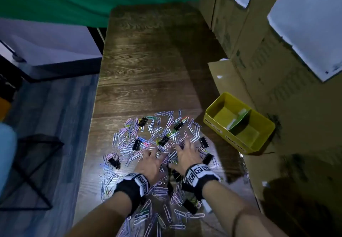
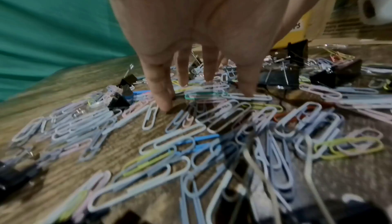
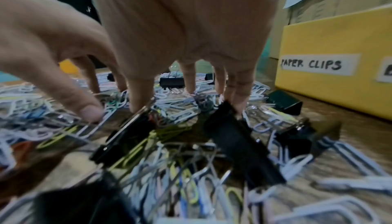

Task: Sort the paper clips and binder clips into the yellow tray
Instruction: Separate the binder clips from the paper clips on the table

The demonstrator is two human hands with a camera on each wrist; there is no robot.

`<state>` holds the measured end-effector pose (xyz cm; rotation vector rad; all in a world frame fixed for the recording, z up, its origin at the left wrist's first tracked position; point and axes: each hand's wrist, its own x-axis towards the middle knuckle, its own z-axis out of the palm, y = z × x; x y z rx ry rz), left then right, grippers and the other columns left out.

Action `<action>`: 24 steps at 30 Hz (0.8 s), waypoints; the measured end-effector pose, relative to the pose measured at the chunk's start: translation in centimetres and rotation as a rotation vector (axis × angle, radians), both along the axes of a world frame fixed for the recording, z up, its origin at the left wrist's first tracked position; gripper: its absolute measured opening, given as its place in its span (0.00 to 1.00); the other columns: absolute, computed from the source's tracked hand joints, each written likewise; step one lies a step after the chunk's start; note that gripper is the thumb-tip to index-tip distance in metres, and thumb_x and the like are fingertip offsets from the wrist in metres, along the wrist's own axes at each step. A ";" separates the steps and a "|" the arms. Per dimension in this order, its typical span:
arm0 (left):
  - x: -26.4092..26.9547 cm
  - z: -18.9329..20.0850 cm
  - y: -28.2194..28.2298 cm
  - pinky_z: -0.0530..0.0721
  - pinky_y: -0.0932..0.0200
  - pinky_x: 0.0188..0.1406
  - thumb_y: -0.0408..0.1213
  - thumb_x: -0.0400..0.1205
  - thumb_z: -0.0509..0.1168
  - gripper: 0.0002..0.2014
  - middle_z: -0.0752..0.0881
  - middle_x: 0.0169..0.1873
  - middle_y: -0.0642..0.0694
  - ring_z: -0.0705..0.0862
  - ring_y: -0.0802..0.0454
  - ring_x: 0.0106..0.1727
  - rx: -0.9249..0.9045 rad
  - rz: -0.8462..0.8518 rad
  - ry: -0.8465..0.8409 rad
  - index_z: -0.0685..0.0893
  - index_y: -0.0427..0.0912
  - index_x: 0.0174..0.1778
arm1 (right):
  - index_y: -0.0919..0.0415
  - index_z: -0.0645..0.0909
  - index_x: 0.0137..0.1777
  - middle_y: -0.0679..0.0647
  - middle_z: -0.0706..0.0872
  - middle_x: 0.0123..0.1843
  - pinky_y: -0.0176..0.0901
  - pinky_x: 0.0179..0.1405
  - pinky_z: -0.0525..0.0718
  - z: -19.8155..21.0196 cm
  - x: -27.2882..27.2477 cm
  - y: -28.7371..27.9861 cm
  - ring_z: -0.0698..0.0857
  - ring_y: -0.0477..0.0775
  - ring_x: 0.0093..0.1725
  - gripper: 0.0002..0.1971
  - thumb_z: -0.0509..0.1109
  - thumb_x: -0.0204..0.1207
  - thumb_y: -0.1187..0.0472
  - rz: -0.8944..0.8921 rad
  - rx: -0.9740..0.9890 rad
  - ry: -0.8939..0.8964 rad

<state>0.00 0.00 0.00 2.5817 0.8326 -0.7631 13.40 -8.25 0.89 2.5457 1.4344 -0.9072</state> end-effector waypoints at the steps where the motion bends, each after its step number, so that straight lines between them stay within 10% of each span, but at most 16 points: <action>1: 0.1 -0.1 -0.1 0.72 0.37 0.71 0.53 0.79 0.61 0.35 0.54 0.80 0.40 0.57 0.33 0.77 0.001 0.000 -0.010 0.51 0.54 0.78 | 0.53 0.59 0.80 0.62 0.53 0.81 0.59 0.70 0.75 -0.1 -0.2 0.1 0.58 0.66 0.79 0.40 0.71 0.72 0.42 -0.015 0.011 0.020; 9: -0.7 -2.6 0.0 0.79 0.53 0.65 0.31 0.80 0.63 0.15 0.70 0.70 0.40 0.74 0.42 0.67 0.045 -0.060 -0.216 0.75 0.42 0.63 | 0.61 0.80 0.64 0.59 0.76 0.68 0.42 0.53 0.86 -2.2 -1.1 0.0 0.83 0.55 0.56 0.15 0.66 0.78 0.68 -0.053 0.100 0.131; 14: -1.1 -2.7 1.6 0.81 0.62 0.59 0.31 0.81 0.63 0.15 0.76 0.62 0.48 0.79 0.52 0.58 -0.066 -0.117 -0.325 0.75 0.45 0.64 | 0.61 0.83 0.60 0.61 0.83 0.61 0.45 0.50 0.86 -2.7 0.4 0.4 0.86 0.59 0.52 0.12 0.69 0.78 0.66 -0.130 0.120 0.238; 17: -1.4 -3.0 2.6 0.82 0.66 0.54 0.29 0.81 0.62 0.21 0.77 0.59 0.53 0.81 0.56 0.56 -0.108 -0.178 -0.360 0.72 0.50 0.67 | 0.52 0.86 0.57 0.54 0.80 0.67 0.33 0.30 0.81 -2.4 1.2 -0.2 0.84 0.47 0.37 0.11 0.73 0.75 0.60 -0.289 0.160 0.316; 24: -0.9 -1.6 3.3 0.78 0.72 0.49 0.36 0.84 0.59 0.08 0.79 0.51 0.51 0.79 0.60 0.46 -0.186 -0.075 -0.319 0.80 0.41 0.56 | 0.52 0.88 0.54 0.51 0.85 0.62 0.41 0.61 0.82 0.0 3.0 -1.7 0.82 0.46 0.55 0.13 0.79 0.69 0.58 -0.511 0.394 0.591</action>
